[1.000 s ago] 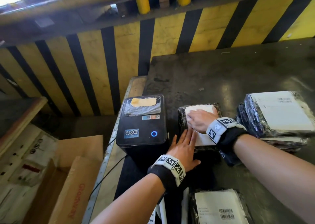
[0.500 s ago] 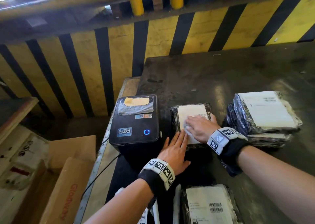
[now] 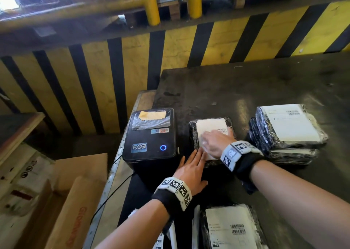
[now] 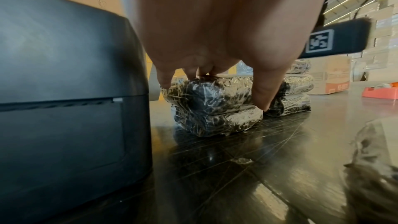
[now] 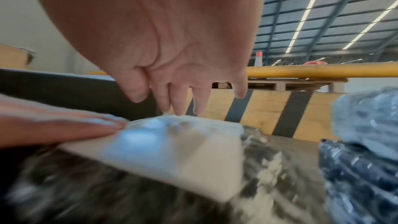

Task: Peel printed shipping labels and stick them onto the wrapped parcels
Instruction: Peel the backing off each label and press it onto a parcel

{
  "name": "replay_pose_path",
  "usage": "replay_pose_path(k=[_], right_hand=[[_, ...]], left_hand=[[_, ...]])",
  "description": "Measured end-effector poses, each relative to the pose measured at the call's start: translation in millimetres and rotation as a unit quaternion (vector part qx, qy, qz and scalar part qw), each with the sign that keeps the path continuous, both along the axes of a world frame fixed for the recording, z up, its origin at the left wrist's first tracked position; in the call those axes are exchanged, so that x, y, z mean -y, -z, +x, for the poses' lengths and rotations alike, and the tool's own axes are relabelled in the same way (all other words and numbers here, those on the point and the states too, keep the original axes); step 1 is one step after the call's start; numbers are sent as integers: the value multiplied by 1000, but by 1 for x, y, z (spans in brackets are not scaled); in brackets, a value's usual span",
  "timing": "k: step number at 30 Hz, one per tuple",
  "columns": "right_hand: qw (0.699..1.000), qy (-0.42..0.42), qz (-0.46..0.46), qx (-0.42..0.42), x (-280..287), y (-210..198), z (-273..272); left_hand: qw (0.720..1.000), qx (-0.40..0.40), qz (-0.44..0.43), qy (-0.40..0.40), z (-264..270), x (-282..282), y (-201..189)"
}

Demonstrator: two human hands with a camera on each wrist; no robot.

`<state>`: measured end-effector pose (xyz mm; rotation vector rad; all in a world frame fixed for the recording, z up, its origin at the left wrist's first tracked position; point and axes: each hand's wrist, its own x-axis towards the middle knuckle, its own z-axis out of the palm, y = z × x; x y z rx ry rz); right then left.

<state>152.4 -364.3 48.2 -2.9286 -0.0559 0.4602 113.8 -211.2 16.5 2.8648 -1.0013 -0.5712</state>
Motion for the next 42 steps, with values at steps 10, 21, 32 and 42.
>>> replay_pose_path(k=[10,21,32,42], right_hand=[[997,65,-28,-26,34,5,-10],[999,24,0,-23,22,10,-25],[1000,4,3,-15,4,-6,-17],[997,64,-45,-28,41,10,-37]], left_hand=[[1000,-5,6,3,3,-1,-5],[1000,-16,-1,4,6,-2,-4],[999,-24,-27,3,12,-1,3],[999,-35,-41,7,14,-5,6]])
